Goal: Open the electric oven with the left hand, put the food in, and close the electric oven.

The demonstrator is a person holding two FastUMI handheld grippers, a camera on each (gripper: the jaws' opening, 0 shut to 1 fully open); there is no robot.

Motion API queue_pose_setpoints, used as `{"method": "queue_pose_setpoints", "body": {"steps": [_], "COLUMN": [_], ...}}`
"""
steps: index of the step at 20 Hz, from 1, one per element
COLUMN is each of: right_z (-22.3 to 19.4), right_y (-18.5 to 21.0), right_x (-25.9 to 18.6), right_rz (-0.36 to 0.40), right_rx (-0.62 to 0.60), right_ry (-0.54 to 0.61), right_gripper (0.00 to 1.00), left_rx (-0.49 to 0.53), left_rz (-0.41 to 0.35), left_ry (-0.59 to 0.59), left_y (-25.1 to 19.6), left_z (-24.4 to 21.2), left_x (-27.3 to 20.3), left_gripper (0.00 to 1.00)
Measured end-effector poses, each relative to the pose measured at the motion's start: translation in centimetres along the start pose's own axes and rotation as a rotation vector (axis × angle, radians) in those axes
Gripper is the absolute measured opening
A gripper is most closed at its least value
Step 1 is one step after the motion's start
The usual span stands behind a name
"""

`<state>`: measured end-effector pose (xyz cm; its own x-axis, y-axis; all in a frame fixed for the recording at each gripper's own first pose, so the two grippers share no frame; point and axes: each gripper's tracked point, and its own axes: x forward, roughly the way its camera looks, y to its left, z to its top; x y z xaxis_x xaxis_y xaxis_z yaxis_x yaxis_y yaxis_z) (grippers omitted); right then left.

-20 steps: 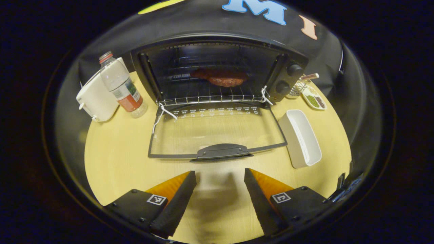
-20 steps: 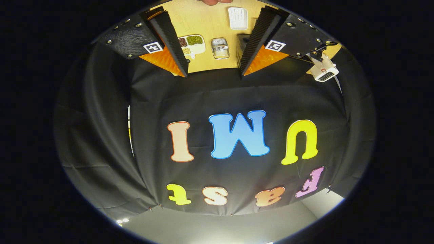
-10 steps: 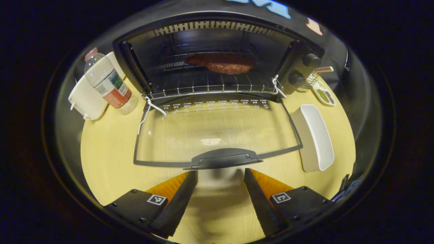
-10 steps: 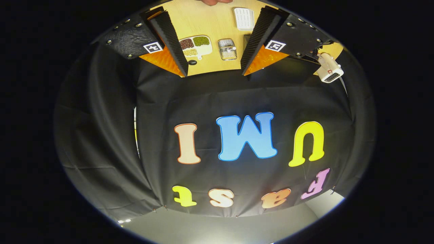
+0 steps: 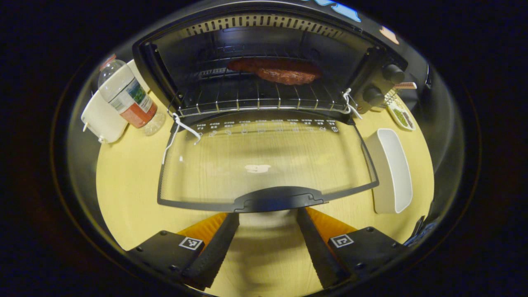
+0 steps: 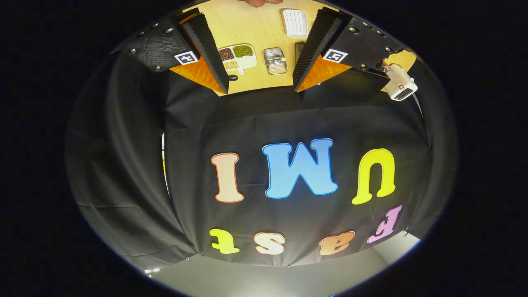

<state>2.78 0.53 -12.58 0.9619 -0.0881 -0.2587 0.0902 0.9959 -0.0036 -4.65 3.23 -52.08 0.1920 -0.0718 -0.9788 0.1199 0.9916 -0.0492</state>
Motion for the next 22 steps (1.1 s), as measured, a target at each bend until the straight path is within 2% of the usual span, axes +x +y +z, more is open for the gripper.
{"method": "queue_pose_setpoints", "body": {"steps": [1,3,4,5,11,12,13,14,15,17,18,19,22], "right_z": [0.1,0.3,0.3,0.4,0.4,0.5,0.6,0.7,0.7,0.8,0.9,0.9,0.9], "right_y": [0.1,0.3,0.4,0.4,1.0,1.1,1.3,1.5,1.7,2.2,2.2,2.3,2.3], "right_x": [-0.1,-0.1,-0.1,-0.1,-0.3,-0.3,-0.4,-0.4,-0.4,-0.3,-0.3,-0.3,-0.2], "right_rz": [0.003,0.009,0.01,0.013,0.03,0.031,0.038,0.045,0.051,0.061,0.065,0.066,0.063], "right_rx": [-0.002,-0.005,-0.006,-0.006,0.001,0.001,0.001,-0.001,-0.007,-0.018,-0.022,-0.024,-0.026], "right_ry": [-0.002,-0.006,-0.008,-0.007,-0.007,-0.009,-0.013,-0.017,-0.02,-0.023,-0.024,-0.025,-0.023], "right_gripper": [0.94,0.94,0.94,0.94,0.94,0.94,0.94,0.94,0.94,0.94,0.94,0.94,0.94], "left_rx": [-0.003,0.008,0.008,0.002,-0.006,-0.009,-0.014,-0.017,-0.016,0.007,0.02,0.032,0.059], "left_rz": [-0.002,-0.004,-0.009,-0.017,-0.041,-0.044,-0.047,-0.048,-0.046,-0.035,-0.027,-0.021,-0.007], "left_ry": [0.001,-0.011,-0.018,-0.03,-0.13,-0.146,-0.162,-0.179,-0.195,-0.223,-0.236,-0.251,-0.29], "left_y": [0.0,-0.1,-0.1,-0.2,-0.5,-0.5,-0.5,-0.5,-0.5,-0.6,-0.6,-0.6,-0.7], "left_z": [0.1,0.2,0.2,0.3,1.6,1.9,2.3,2.6,3.0,3.7,3.9,4.4,5.4], "left_x": [-0.1,-0.7,-1.0,-1.5,-5.2,-6.0,-6.6,-7.1,-7.5,-8.3,-8.7,-9.0,-9.5], "left_gripper": [1.0,1.0,0.96,1.0,1.0,0.96,1.0,0.96,1.0,0.96,1.0,0.96,0.96]}}
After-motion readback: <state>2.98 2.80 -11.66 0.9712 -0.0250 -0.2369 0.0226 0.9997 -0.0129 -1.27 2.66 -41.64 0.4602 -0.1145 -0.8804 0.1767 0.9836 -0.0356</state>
